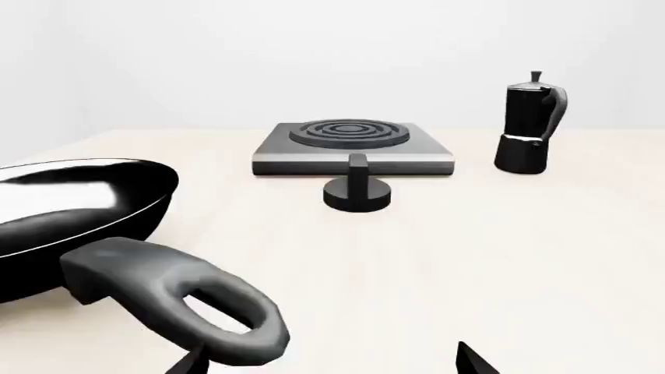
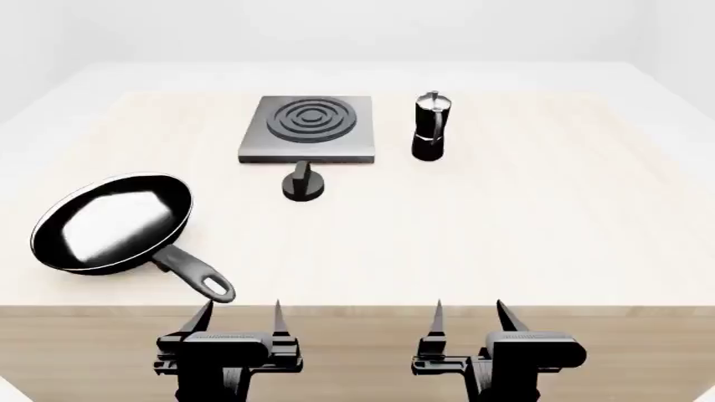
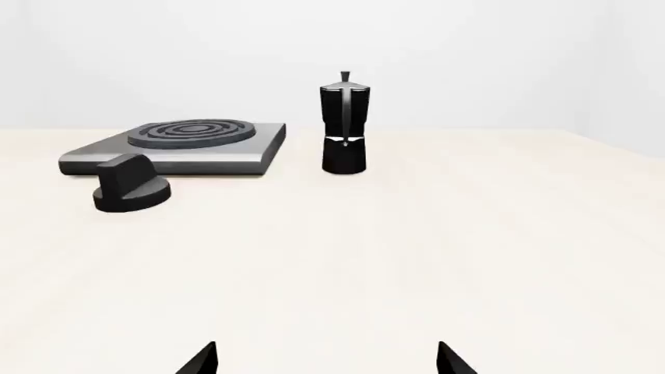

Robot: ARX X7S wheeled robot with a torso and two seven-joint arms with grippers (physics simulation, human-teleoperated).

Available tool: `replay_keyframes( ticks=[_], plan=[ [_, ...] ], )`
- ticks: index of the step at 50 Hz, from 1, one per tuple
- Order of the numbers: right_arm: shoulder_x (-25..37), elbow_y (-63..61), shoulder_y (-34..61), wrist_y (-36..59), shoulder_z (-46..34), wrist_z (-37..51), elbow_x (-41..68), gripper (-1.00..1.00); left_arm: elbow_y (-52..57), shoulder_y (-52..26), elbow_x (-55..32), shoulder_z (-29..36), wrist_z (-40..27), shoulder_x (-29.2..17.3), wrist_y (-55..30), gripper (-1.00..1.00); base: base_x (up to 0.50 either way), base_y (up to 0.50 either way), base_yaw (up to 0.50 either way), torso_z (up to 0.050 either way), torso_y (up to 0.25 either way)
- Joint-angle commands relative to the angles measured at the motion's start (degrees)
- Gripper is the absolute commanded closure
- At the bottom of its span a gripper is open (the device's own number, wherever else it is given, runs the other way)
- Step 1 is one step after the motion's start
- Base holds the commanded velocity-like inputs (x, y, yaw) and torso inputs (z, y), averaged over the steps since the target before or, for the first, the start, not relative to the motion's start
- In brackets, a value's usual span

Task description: Turn on the stove and put the moka pot on it.

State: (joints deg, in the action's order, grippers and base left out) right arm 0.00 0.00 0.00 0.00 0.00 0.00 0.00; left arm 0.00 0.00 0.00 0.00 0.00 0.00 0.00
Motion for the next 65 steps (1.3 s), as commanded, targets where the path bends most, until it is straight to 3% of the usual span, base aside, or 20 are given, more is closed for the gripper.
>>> replay_keyframes(
  ticks=[1, 14, 20, 22, 23, 27, 32, 50, 54, 65],
  plan=[
    [3.3, 0.6, 0.3, -0.5, -3.9, 3.9, 3.3, -1.00, -0.5, -0.2, -1.2, 1.4, -1.4, -1.2, 0.3, -1.00, 0.00, 0.00, 0.00, 0.000, 0.000],
    [4.6, -0.8, 0.0, -1.5, -5.9, 4.8, 3.3, -1.00, -1.1, -0.4, -5.5, 2.2, -3.0, -3.2, -0.2, -1.00, 0.00, 0.00, 0.00, 0.000, 0.000],
    [6.3, -19.6, 3.5, 10.1, -5.3, 6.3, 3.9, -1.00, 21.2, 0.1, -3.2, 2.6, -5.2, -6.4, -11.5, -1.00, 0.00, 0.00, 0.00, 0.000, 0.000],
    [6.5, -20.6, 3.9, 9.5, -5.1, 6.6, 3.9, -1.00, 25.3, -0.7, -2.5, 2.3, -6.0, -7.0, -14.5, -1.00, 0.00, 0.00, 0.00, 0.000, 0.000],
    [7.1, -27.6, 6.2, 16.6, -4.6, 7.0, 4.7, -1.00, 29.0, -1.7, -2.3, 2.0, -6.1, -7.8, -17.6, -1.00, 0.00, 0.00, 0.00, 0.000, 0.000],
    [8.1, -36.3, 8.9, 23.7, -2.8, 7.6, 6.6, -1.00, 37.6, -3.4, -1.2, 1.4, -6.7, -9.3, -23.7, -1.00, 0.00, 0.00, 0.00, 0.000, 0.000],
    [9.1, -41.5, 9.5, 27.3, -1.9, 7.8, 7.9, -1.00, 47.2, -2.6, -1.5, 1.2, -6.4, -10.6, -26.6, -1.00, 0.00, 0.00, 0.00, 0.000, 0.000],
    [10.2, -40.5, 7.2, 23.2, -4.5, 7.9, 7.0, -1.00, 50.7, -0.1, -6.3, -2.2, -6.5, -10.8, -23.4, -1.00, 0.00, 0.00, 0.00, 0.043, 0.002],
    [10.5, -42.5, 9.1, 27.8, -4.2, 8.8, 7.4, -1.00, 50.6, 0.0, -6.8, -2.0, -6.8, -11.0, -23.3, -1.00, 0.00, 0.00, 0.00, 0.050, 0.002],
    [10.5, -43.5, 8.7, 27.4, -4.6, 9.1, 8.5, -1.00, 50.1, 1.1, -8.0, -2.0, -7.2, -11.5, -21.9, -1.00, 0.00, 0.00, 0.00, 0.050, 0.003]
  ],
)
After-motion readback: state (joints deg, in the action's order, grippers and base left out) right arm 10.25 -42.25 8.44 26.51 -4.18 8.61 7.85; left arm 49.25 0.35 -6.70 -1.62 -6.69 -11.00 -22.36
